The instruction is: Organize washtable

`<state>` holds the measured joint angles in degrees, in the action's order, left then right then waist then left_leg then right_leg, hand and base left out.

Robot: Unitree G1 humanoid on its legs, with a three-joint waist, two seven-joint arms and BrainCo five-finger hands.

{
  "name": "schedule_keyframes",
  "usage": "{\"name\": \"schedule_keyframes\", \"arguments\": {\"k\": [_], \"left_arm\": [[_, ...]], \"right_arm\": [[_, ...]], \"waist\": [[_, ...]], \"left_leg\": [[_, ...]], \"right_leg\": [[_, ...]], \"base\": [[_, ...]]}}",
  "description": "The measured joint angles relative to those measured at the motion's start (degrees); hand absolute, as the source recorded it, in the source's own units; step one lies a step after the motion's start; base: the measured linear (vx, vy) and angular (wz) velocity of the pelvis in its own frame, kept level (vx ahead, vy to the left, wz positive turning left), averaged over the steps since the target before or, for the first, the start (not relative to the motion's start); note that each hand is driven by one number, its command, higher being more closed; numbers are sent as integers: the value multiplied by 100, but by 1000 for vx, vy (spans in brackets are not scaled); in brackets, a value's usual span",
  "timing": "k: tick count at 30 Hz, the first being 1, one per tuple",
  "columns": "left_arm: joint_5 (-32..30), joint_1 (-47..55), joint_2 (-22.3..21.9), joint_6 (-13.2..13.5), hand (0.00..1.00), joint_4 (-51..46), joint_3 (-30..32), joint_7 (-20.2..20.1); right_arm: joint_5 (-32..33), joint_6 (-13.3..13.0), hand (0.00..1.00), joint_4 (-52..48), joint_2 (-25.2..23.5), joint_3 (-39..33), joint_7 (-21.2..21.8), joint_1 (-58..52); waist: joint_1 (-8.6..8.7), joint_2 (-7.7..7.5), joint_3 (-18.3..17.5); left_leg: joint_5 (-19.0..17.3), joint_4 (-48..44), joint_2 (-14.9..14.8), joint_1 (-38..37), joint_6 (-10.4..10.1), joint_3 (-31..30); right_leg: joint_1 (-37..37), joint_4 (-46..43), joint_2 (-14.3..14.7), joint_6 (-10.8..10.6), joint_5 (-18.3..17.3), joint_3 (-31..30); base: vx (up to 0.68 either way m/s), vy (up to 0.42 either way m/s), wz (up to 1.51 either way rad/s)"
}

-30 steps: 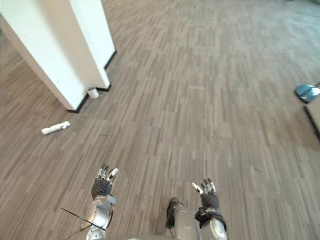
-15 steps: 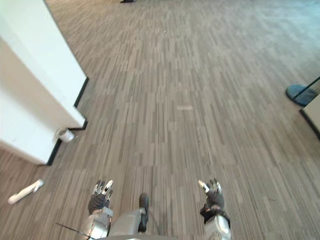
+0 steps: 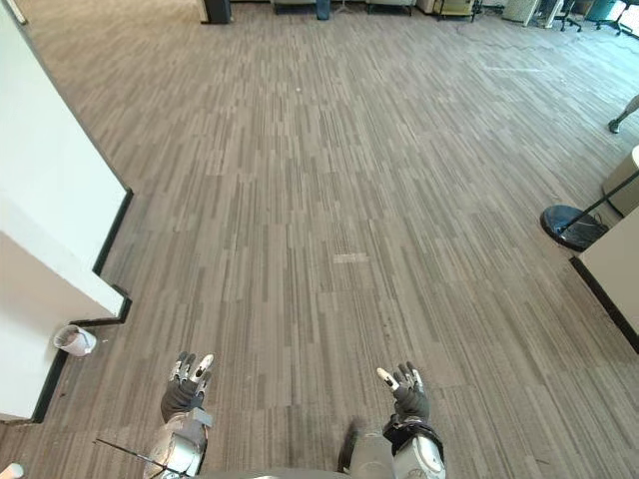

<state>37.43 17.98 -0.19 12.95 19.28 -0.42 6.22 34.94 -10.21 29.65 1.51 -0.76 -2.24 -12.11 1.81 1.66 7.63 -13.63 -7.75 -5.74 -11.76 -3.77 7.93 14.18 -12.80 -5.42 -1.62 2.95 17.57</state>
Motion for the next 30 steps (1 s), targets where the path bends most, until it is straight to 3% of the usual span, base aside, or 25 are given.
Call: {"name": "schedule_keyframes", "arguments": {"k": [1, 3, 4, 5, 7, 9, 12, 14, 16, 18, 19, 20, 21, 24, 25, 26, 27, 28, 30], "left_arm": [[1, -12, -57, 2, 0, 0, -6, -4], [19, -28, -162, 3, 0, 2, -3, -6], [25, -16, -211, 4, 0, 7, -8, -10], [26, 27, -218, 6, 0, 17, -11, -16], [30, 184, -212, 7, 0, 53, -9, -48], [51, 240, -231, 4, 0, 53, -4, -62], [91, 314, -258, -17, 0, 32, 9, -82], [91, 333, -333, -26, 0, 20, 55, -92], [91, 321, -333, -21, 0, 20, 85, -92], [88, 298, -331, -21, 0, 46, 86, -92], [88, 291, -317, -22, 0, 87, 87, -84], [89, 303, -307, -21, 0, 100, 90, -81], [90, 271, -250, -19, 0, 164, 104, -77], [91, 55, -176, -12, 0, 248, 111, -77], [92, 55, -167, -10, 0, 250, 102, -78], [95, 76, -146, -8, 0, 253, 101, -76], [95, 76, -119, -7, 0, 257, 93, -73], [92, 82, -65, -1, 0, 259, 83, -66], [89, 99, 31, 15, 0, 259, 95, 2]], "right_arm": [[1, 0, 0, -20, 72, -19, 0, 108], [7, -2, 0, -138, 129, -41, 0, 92], [45, -12, 0, -209, 159, -42, 3, 28], [49, -15, 0, -209, 180, -42, 3, -1], [58, -65, 0, -209, 204, -59, -29, 3], [59, -62, 0, -211, 267, -126, -53, 30], [101, -53, 0, -212, 263, -135, -87, 42], [92, -50, 0, -177, 267, -141, -92, 69], [50, -52, 0, -165, 273, -141, -119, 83], [35, -52, 0, -54, 276, -139, -135, 104], [36, -46, 0, 64, 272, -117, -138, 101], [35, -41, 0, 94, 275, -94, -138, 96], [35, -42, 0, 128, 216, -54, -135, 145], [35, -42, 0, 122, 97, 35, -118, 192], [41, -43, 0, 115, 81, 79, -115, 184], [52, -45, 0, 93, 76, 132, -92, 177], [59, -46, 0, 83, 70, 143, -71, 166], [59, -46, 0, 84, 54, 161, -28, 147], [55, -52, 0, 84, 41, 160, -25, 107]], "waist": [[-34, 52, 53], [-34, 164, 182], [-74, 204, 255], [-114, 208, 267], [-211, 195, 270], [-277, 188, 274], [-273, 122, 302], [-283, 77, 317], [-291, 132, 297], [-333, 199, 259], [-442, 182, 204], [-462, 178, 111], [-449, 11, -18], [-429, -208, -75], [-429, -245, -72], [-428, -257, -67], [-415, -264, -63], [-418, -312, -61], [-364, -316, -22]], "left_leg": [[6, -750, -118, 329, -7, -28], [237, -2404, -382, 931, -308, -248], [714, -3458, -604, 1204, -512, -362], [744, -3917, -720, 1355, -575, -325], [590, -4715, -875, 1739, -376, 38], [477, -4306, -810, 1984, -211, 292], [426, -2792, -542, 2153, -126, 484], [546, -1116, -166, 2202, -237, 468], [886, 39, -29, 2225, -412, 451], [1033, 298, -26, 2438, -326, 431], [1656, 144, 9, 2400, -53, 441], [1960, 129, 64, 2401, 176, 457], [1888, 127, 284, 2383, 455, 519], [1634, 177, 600, 2202, 723, 663], [1438, 186, 703, 1945, 766, 663], [1258, 195, 779, 1658, 811, 633], [1163, 202, 805, 1520, 823, 616], [989, 241, 865, 1248, 842, 566], [799, 346, 930, 880, 870, 362]], "right_leg": [[-56, -20, 44, 19, -160, 52], [-500, 152, 198, 86, -337, 179], [-913, 297, 367, 157, -464, 205], [-1092, 367, 445, 170, -527, 192], [-1532, 539, 531, 192, -703, 2], [-1727, 764, 524, 172, -724, -154], [-1978, 971, 428, 94, -827, -315], [-2244, 1026, 256, -59, -930, -360], [-2505, 1160, 230, -202, -1029, -370], [-2788, 1284, 242, -379, -1167, -390], [-2926, 1296, 160, -515, -1271, -501], [-2947, 1279, 92, -548, -1298, -556], [-2841, 1149, -140, -560, -1295, -566], [-2440, 136, -551, -568, -1291, -724], [-2192, -817, -688, -553, -1260, -738], [-1812, -2011, -854, -446, -978, -835], [-1603, -2563, -919, -378, -844, -886], [-1218, -3569, -993, -284, -851, -996], [-748, -4557, -977, -146, -1077, -1013]], "base": [[278, -250, 8], [408, -351, 18], [311, -218, 4], [339, -211, -11], [296, -177, -39], [274, -91, -43], [326, -21, -23], [428, 97, -16], [458, 172, -13], [472, 236, -24], [398, 217, -40], [518, 268, -36], [520, 247, -11], [514, 248, 2], [421, 198, 11], [488, 226, 12], [466, 200, 12], [382, 139, 13], [342, 53, 32]]}}
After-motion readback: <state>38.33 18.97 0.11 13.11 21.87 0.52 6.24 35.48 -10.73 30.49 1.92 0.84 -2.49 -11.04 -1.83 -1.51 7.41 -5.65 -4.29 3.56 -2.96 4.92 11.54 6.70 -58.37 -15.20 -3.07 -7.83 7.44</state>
